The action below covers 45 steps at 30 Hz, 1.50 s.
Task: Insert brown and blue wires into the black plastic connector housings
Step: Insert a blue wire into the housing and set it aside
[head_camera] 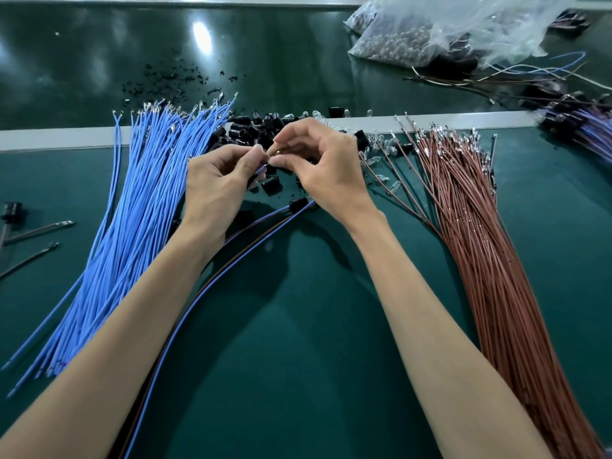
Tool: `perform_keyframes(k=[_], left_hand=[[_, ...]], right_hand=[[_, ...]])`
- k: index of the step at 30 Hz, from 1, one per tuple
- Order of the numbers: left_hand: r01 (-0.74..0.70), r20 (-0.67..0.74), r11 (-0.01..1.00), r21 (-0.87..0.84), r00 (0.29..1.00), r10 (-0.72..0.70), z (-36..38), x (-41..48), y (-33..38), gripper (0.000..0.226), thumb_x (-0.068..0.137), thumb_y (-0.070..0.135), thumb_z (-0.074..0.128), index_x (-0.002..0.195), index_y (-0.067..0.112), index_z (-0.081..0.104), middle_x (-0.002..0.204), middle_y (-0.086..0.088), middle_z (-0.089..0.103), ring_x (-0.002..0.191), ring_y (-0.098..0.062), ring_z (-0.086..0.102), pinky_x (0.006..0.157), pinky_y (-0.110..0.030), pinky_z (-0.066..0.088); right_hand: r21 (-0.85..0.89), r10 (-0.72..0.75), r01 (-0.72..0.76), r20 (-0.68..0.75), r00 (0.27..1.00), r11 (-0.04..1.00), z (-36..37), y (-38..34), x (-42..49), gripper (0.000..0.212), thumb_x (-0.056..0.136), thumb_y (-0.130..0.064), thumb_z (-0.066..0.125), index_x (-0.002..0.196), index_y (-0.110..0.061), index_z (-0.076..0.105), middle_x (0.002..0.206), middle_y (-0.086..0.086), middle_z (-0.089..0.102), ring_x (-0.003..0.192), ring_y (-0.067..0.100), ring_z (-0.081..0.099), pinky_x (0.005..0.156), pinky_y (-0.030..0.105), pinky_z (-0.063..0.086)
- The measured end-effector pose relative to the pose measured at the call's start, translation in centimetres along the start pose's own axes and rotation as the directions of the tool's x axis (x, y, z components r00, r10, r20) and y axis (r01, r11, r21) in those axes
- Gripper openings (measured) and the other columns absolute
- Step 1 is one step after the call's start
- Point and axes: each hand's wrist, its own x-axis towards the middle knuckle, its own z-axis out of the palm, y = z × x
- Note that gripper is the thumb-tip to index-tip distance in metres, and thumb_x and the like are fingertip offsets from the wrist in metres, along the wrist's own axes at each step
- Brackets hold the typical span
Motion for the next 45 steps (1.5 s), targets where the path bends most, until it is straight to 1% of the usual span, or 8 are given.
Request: perform_keyframes(k=[9,18,23,27,29,35,40,45], left_hand=[[0.212,0.072,0.971,-0.113,0.976,-0.205,0.5,-0.5,1.2,0.015,0.092,0.021,0.061,0.078,0.019,0.067,0.058,0.01,0.063,0.054,-0.002,0.056,0.054,-0.013,0.045],[0.265,0.014,0.935,-0.236,0.963,-0.269,0.9,-0.8,1.6,0.013,0.092,0.022,0.061,0.081,0.017,0.065,0.058,0.01,0.06,0.048,-0.004,0.054,0.046,-0.013,0.041],[0.253,0.041,0.952,-0.174,0.968,-0.249,0.5,-0.6,1.6,0.015,0.09,0.024,0.064,0.076,0.021,0.067,0.059,0.009,0.062,0.047,-0.004,0.05,0.042,-0.013,0.032],[0.244,0.034,0.964,-0.101,0.97,-0.242,0.2,-0.4,1.6,0.017,0.089,0.025,0.065,0.072,0.021,0.067,0.058,0.01,0.061,0.048,-0.003,0.048,0.043,-0.013,0.031],[0.226,0.036,0.973,-0.05,0.974,-0.225,0.1,-0.4,1.6,0.02,0.09,0.025,0.064,0.07,0.022,0.066,0.057,0.01,0.061,0.047,-0.003,0.048,0.044,-0.013,0.032],[0.18,0.069,0.982,0.062,0.98,-0.184,-0.2,-0.2,1.6,0.024,0.091,0.022,0.062,0.068,0.022,0.066,0.053,0.01,0.06,0.046,-0.003,0.048,0.045,-0.013,0.032],[0.17,0.121,0.977,0.129,0.975,-0.185,-0.8,0.1,1.5,0.027,0.089,0.025,0.065,0.061,0.024,0.069,0.054,0.009,0.062,0.046,-0.004,0.048,0.047,-0.015,0.034],[0.183,0.196,0.969,0.168,0.957,-0.215,-1.2,0.2,1.4,0.03,0.089,0.023,0.064,0.06,0.028,0.072,0.055,0.009,0.061,0.048,-0.005,0.048,0.054,-0.02,0.035]], right_hand=[[-0.018,-0.018,0.016,-0.079,0.997,1.0,0.3,-0.2,0.0,0.025,0.075,0.018,0.062,0.085,-0.005,0.062,0.074,0.003,0.067,0.068,0.003,0.067,0.071,0.015,0.053],[0.014,-0.013,0.014,-0.097,0.995,1.0,0.4,-0.7,-0.1,0.024,0.075,0.017,0.065,0.084,-0.005,0.061,0.073,0.002,0.068,0.067,0.003,0.067,0.069,0.013,0.051],[-0.025,-0.025,0.023,-0.106,0.994,0.999,0.5,-0.7,-0.2,0.024,0.074,0.014,0.067,0.082,-0.008,0.061,0.073,0.001,0.069,0.068,0.004,0.069,0.07,0.015,0.053],[-0.034,-0.026,0.022,-0.129,0.991,0.999,0.6,-0.8,-0.3,0.027,0.074,0.01,0.068,0.08,-0.015,0.059,0.075,0.003,0.072,0.071,0.01,0.071,0.074,0.03,0.058],[-0.036,-0.019,0.015,-0.133,0.991,0.999,0.7,-0.8,-0.3,0.029,0.073,0.01,0.069,0.079,-0.016,0.059,0.076,0.003,0.072,0.072,0.01,0.072,0.075,0.032,0.059],[-0.047,-0.009,0.004,-0.105,0.994,0.999,0.6,-0.8,-0.3,0.03,0.069,0.01,0.074,0.078,-0.015,0.061,0.072,-0.009,0.068,0.068,-0.004,0.067,0.072,0.011,0.05],[-0.053,0.005,-0.007,-0.055,0.998,0.999,0.3,-0.8,-0.3,0.028,0.069,0.008,0.075,0.078,-0.015,0.063,0.071,-0.011,0.068,0.068,-0.007,0.066,0.072,0.008,0.048],[-0.043,0.049,-0.047,0.033,0.998,0.998,-0.2,-0.6,-0.3,0.026,0.069,0.013,0.073,0.078,-0.01,0.064,0.071,-0.005,0.07,0.066,0.001,0.069,0.069,0.012,0.051]])
